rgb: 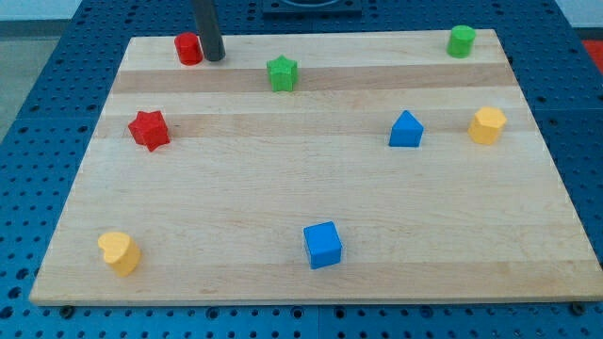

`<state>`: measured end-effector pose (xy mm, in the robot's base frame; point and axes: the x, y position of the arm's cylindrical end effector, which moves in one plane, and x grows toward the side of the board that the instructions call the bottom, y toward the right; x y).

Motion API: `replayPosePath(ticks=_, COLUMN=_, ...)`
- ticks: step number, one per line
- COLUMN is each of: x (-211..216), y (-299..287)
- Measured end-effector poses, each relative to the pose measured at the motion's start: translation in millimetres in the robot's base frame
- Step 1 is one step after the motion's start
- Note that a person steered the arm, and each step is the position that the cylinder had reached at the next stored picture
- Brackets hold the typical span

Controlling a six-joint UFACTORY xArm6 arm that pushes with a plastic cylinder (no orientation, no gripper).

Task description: Move the red star to the green star

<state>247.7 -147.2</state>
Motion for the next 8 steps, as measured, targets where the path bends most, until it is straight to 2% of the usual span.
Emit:
replayPosePath(ticks=1, x=28, y=3)
replayPosePath(ticks=2, x=47, y=-30)
replayPosePath(ticks=4, x=117, y=-130)
replayPosePath(ticks=5, x=150, y=-138)
replayPosePath(ticks=6, x=155, y=-123)
replayPosePath(ticks=8, x=154, y=-47)
